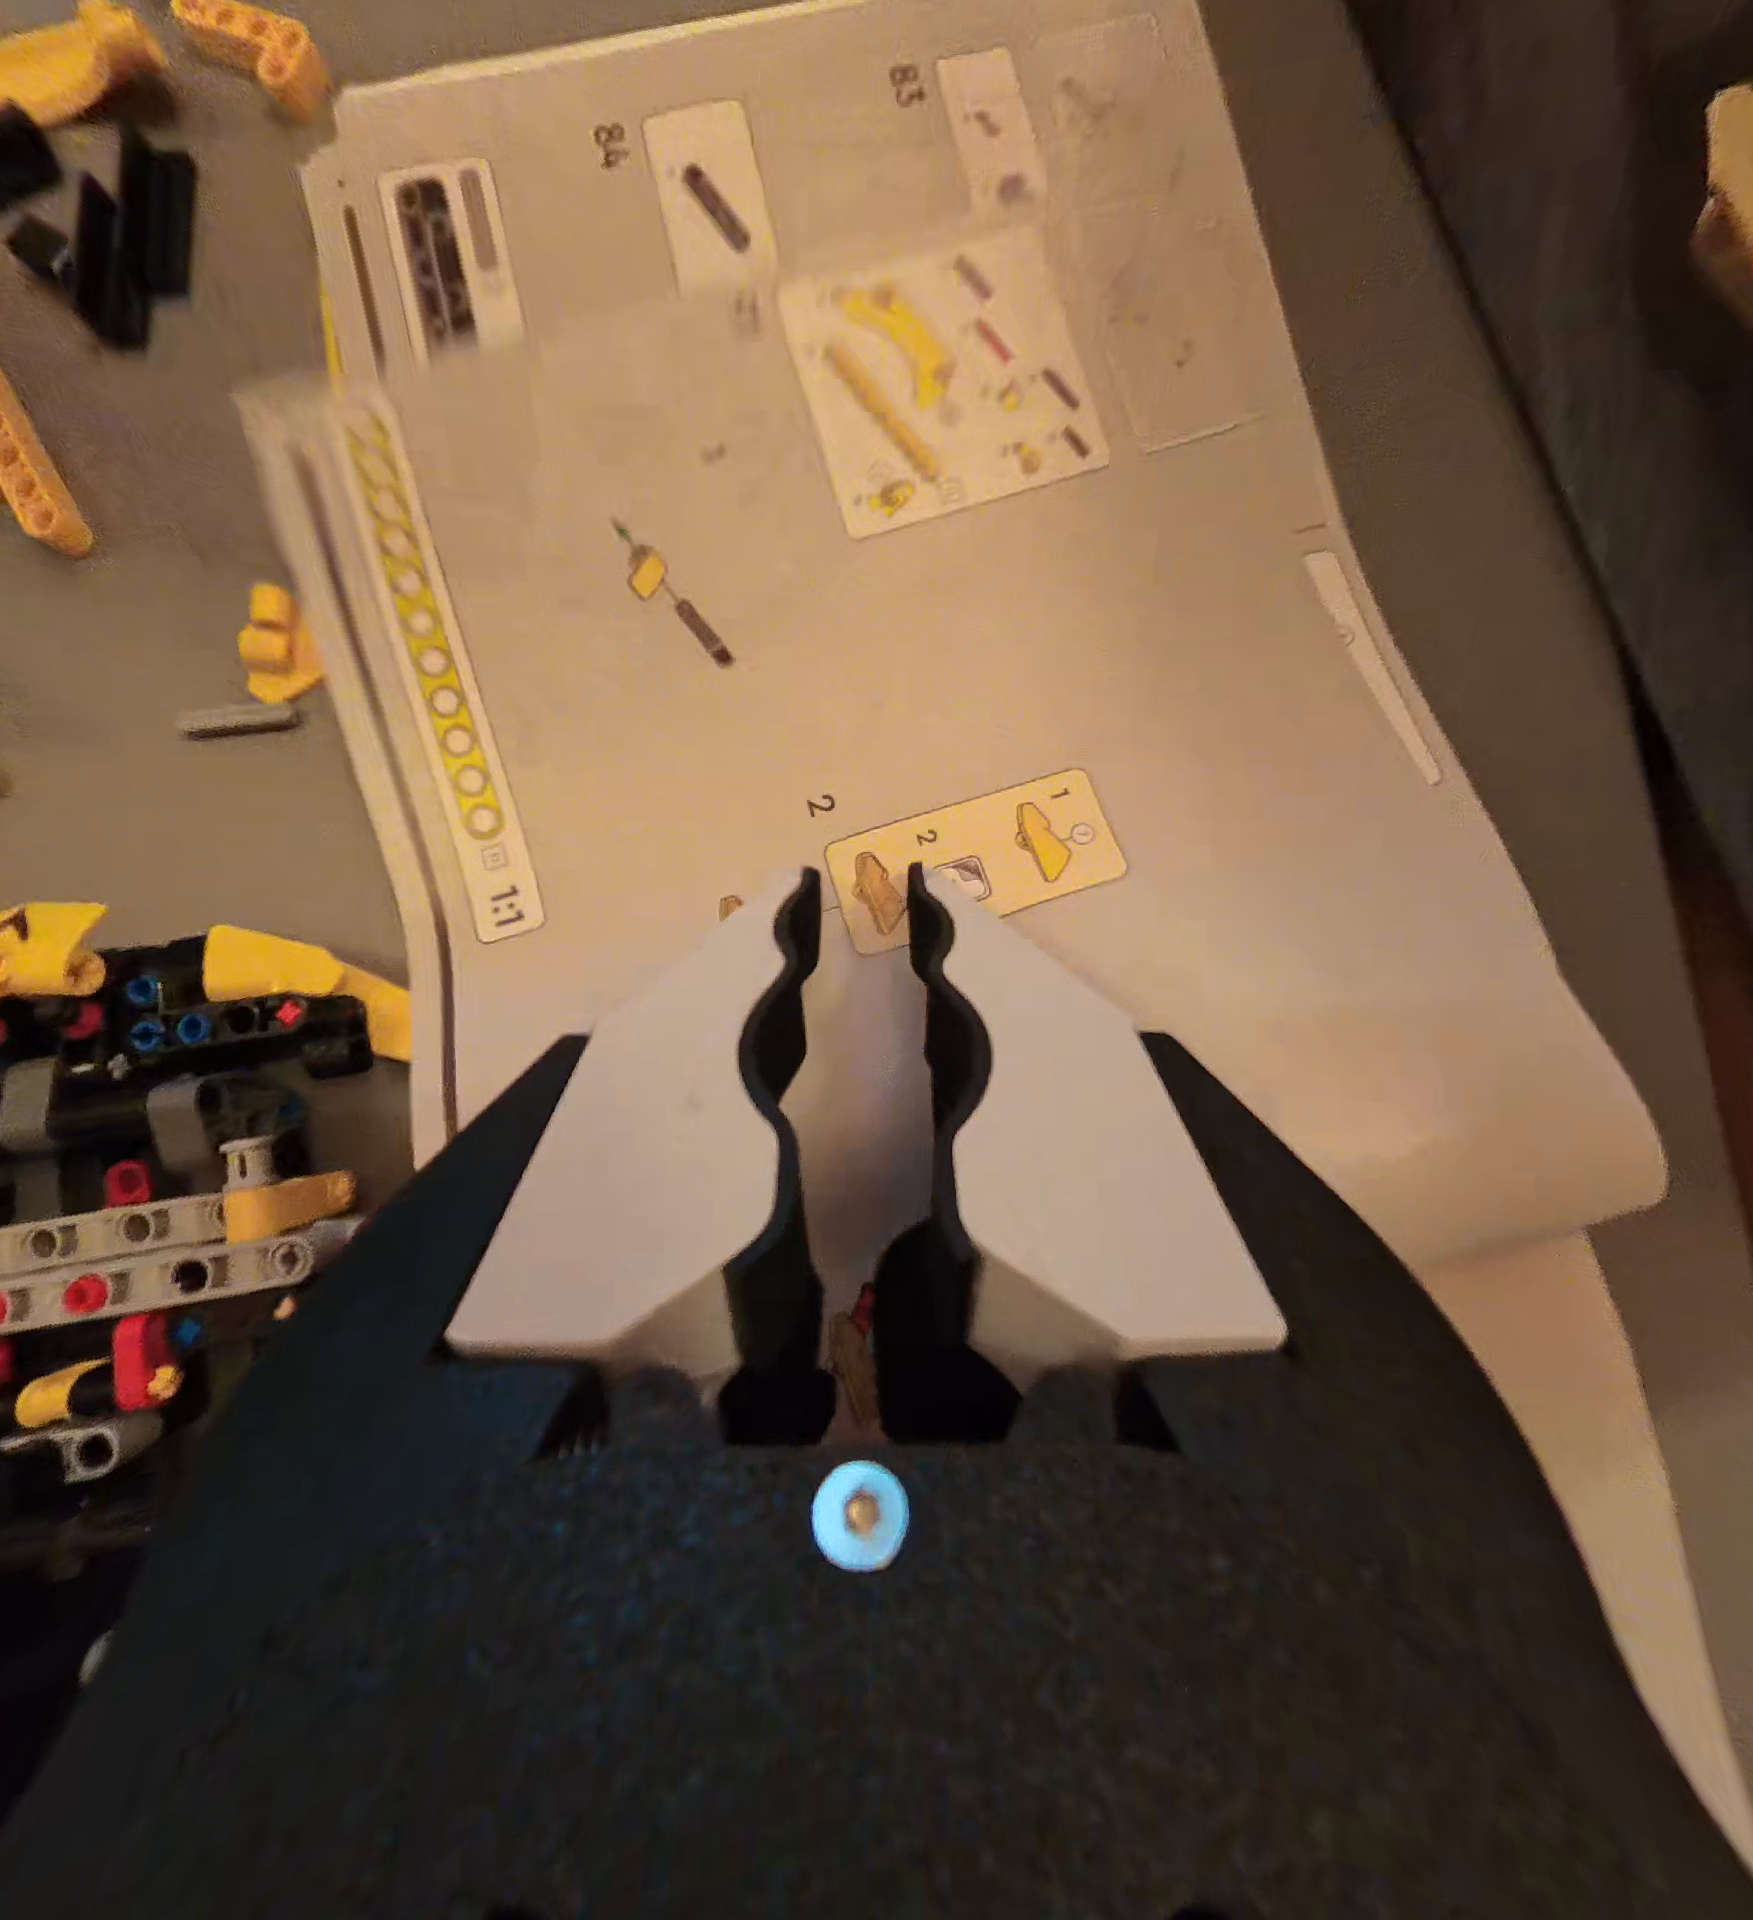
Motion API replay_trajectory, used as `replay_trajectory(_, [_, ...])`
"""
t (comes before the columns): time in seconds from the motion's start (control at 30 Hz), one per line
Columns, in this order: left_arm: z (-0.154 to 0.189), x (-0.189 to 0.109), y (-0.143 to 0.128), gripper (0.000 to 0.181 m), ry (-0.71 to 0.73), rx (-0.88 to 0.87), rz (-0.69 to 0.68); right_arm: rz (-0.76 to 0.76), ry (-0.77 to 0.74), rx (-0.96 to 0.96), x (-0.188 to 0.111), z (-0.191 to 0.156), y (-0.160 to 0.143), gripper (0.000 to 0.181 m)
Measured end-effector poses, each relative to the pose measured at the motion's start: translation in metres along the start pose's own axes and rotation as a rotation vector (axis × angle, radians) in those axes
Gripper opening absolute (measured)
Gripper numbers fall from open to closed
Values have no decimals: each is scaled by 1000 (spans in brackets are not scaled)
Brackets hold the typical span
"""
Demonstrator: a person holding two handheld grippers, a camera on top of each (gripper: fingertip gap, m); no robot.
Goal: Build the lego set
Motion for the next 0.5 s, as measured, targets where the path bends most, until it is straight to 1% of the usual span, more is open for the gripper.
replay_trajectory(0.07, [4, 24, -5, 35, -9, 65, -71, 30, 17, 55, 0, 5, -2, 9])
replay_trajectory(0.1, [3, 38, -8, 30, 13, 94, -111, 36, 26, 66, 0, 7, -3, 7])
replay_trajectory(0.13, [0, 52, -14, 18, 46, 121, -162, 38, 27, 61, 0, 8, -3, 4])
replay_trajectory(0.2, [-10, 74, -26, 14, 97, 157, -261, 37, 23, 35, -2, 6, -2, 4])
replay_trajectory(0.23, [-14, 81, -31, 14, 108, 171, -286, 43, 15, 20, -5, 5, -1, 4])
replay_trajectory(0.3, [-21, 86, -36, 14, 151, 202, -287, 87, 25, 2, -21, 1, 1, 6])
replay_trajectory(0.37, [-25, 85, -34, 14, 198, 214, -262, 118, 22, -13, -44, -1, -5, 5])
replay_trajectory(0.43, [-26, 83, -32, 14, 205, 214, -267, 53, -27, -48, -66, 2, -24, 5])
replay_trajectory(0.5, [-29, 80, -30, 14, 228, 227, -271, -2, -28, -42, -83, 1, -45, 5])
Point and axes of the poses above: each gripper's, where its closed fingertips meet, x out along the fingers, y out of its top, z = x × y across the jaws, the point moved 10 cm from there along -x, back along the fingers, and after that the axes turned 9 degrees about z, right-handed, at the moved point
